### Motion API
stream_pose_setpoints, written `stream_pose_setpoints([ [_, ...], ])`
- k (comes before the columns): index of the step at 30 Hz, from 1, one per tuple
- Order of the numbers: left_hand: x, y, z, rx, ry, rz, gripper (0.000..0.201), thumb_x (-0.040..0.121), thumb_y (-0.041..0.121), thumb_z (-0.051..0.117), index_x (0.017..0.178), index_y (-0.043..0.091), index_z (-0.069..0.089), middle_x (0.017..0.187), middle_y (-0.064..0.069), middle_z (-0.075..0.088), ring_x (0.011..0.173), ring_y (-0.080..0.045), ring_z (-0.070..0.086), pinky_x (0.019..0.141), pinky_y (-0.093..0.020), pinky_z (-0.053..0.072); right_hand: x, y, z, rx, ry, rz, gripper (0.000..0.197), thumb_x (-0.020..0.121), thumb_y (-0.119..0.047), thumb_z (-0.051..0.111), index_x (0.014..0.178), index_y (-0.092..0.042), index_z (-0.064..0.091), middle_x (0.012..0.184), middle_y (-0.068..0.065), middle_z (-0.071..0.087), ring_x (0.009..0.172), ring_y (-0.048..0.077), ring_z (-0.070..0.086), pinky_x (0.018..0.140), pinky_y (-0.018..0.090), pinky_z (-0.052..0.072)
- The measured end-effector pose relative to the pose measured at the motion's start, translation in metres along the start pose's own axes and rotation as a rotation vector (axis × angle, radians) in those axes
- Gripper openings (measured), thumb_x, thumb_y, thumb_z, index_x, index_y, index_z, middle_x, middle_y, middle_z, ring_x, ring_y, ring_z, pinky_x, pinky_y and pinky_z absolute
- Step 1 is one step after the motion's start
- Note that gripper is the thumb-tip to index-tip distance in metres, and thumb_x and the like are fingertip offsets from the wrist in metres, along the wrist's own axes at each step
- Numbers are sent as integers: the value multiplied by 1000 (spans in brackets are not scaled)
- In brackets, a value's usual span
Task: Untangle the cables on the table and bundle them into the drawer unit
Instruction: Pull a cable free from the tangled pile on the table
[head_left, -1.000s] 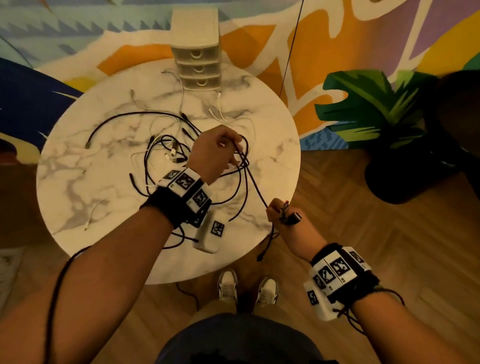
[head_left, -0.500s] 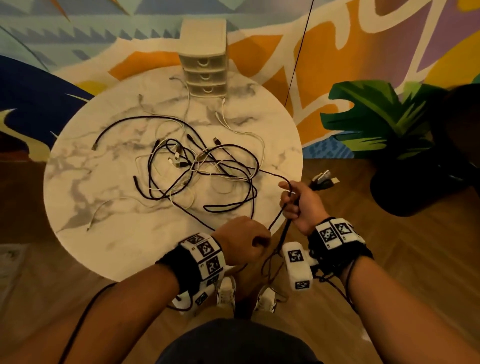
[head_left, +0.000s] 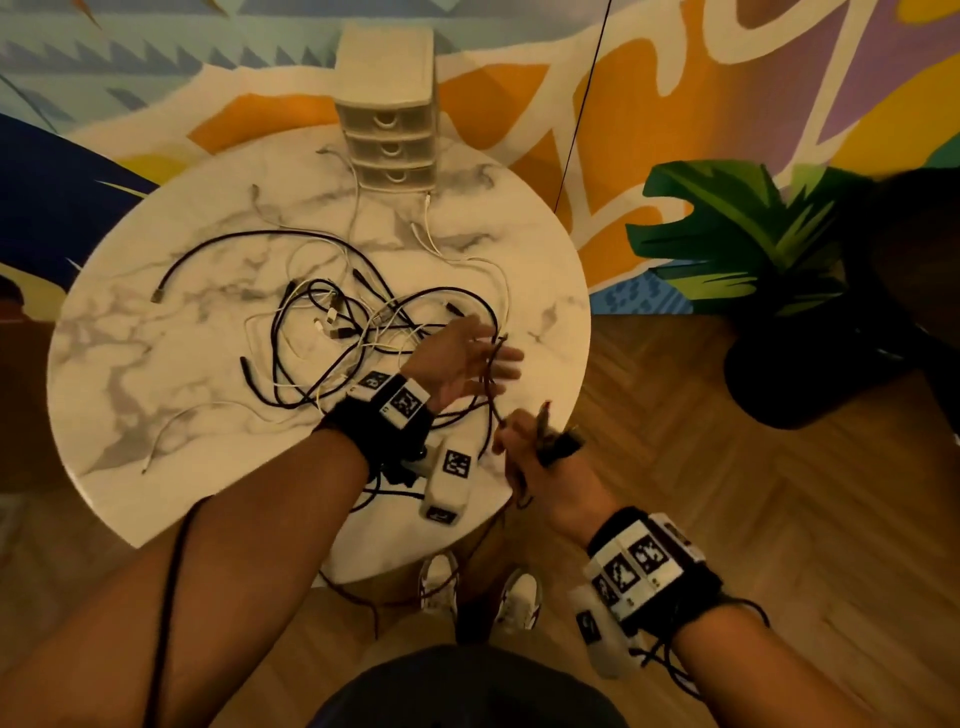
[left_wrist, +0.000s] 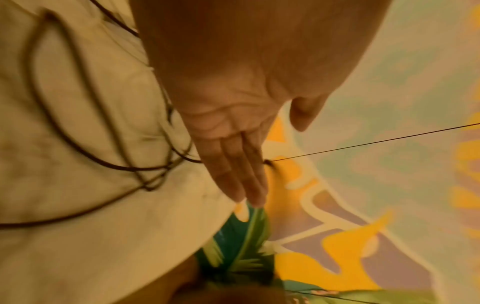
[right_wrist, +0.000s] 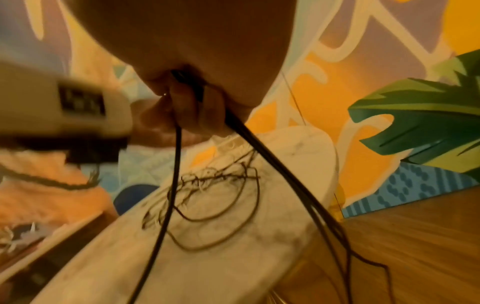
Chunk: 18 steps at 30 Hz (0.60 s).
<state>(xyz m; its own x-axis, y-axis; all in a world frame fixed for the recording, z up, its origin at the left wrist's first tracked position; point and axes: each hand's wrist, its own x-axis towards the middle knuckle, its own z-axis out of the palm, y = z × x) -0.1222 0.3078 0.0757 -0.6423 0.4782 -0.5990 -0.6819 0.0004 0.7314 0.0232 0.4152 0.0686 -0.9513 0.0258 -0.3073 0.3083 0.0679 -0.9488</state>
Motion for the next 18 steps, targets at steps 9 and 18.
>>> stream_pose_setpoints([
  [9, -37, -16, 35, 773, -9, 285, 15, 90, 2, 44, 100, 13, 50, 65, -1, 58, 52, -10, 50, 50, -23, 42, 41, 13, -25, 554, 201, 293, 37, 100, -27, 33, 93, -6, 63, 73, 6, 67, 38, 7, 33, 36, 16, 24],
  [18, -56, -53, 25, 1085, -260, 236, 13, 90, 8, 48, 99, 17, 47, 67, 6, 59, 62, -15, 54, 63, -32, 47, 75, -33, -81, 454, 518, 193, 35, 101, -27, 35, 72, -16, 53, 40, -5, 41, 32, 7, 26, 34, 16, 18],
])
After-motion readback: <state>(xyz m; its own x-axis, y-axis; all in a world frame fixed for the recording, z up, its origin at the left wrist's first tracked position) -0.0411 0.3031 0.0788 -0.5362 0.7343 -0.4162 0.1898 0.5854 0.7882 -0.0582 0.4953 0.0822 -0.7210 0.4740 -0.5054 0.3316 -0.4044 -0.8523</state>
